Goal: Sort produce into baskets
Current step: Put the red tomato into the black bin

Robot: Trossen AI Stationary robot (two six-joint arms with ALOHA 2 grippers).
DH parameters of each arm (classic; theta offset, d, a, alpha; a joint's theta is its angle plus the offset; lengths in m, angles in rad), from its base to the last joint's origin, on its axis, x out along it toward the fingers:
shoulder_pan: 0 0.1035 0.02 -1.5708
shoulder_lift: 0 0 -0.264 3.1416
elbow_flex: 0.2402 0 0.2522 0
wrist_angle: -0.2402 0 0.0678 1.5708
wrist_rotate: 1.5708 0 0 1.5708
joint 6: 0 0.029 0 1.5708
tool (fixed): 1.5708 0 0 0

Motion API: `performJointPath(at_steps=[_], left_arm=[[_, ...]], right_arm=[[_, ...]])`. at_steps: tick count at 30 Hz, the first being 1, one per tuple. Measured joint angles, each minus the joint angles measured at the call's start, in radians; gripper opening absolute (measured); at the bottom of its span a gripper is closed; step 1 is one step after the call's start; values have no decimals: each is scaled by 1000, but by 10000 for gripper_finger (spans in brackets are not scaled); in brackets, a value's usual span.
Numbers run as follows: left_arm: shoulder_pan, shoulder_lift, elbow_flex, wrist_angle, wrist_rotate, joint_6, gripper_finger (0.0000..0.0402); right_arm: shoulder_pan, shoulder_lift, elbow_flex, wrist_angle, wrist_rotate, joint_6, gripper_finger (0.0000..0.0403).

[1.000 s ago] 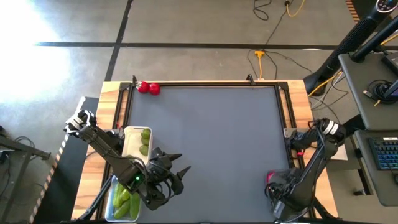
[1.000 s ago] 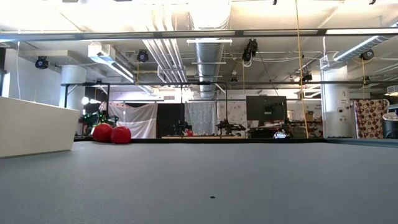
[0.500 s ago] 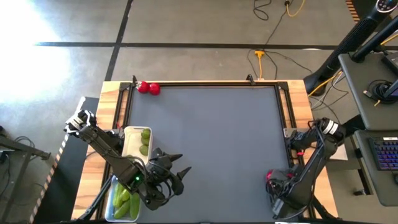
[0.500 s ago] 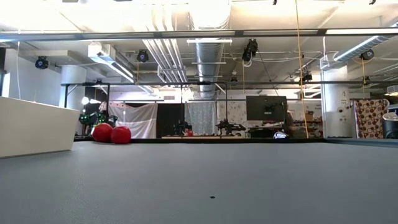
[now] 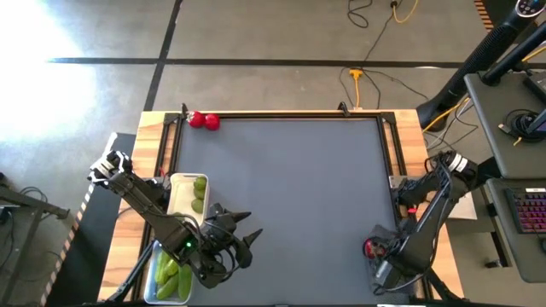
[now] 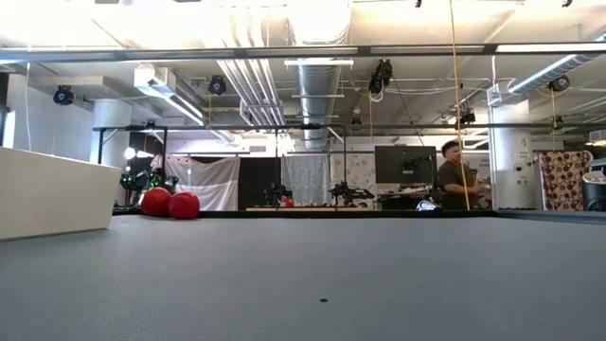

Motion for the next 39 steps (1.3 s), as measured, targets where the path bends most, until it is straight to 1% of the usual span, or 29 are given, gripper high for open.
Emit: performJointPath(at_steps=[3, 8, 12, 20, 27, 33, 39], left_arm=[[0, 0, 0, 0, 0, 0, 278], [0, 0, 0, 0, 0, 0, 278], [0, 0, 0, 1, 0, 0, 278], [0, 0, 0, 3, 1, 0, 278], [0, 0, 0, 9, 1, 0, 278], [0, 0, 0, 8, 1, 0, 278], [0, 0, 0, 24, 1, 0, 278]], right_arm=[[-18, -22, 0, 0, 138, -22, 363], [-62, -34, 0, 6, 362, -154, 364], [-113, -34, 2, 20, 490, -249, 364], [-227, -34, 2, 107, 644, -410, 364], [-299, -34, -1, 283, 778, -575, 364], [-320, -34, -9, 465, 802, -747, 364], [-322, -34, -15, 576, 871, -836, 364]])
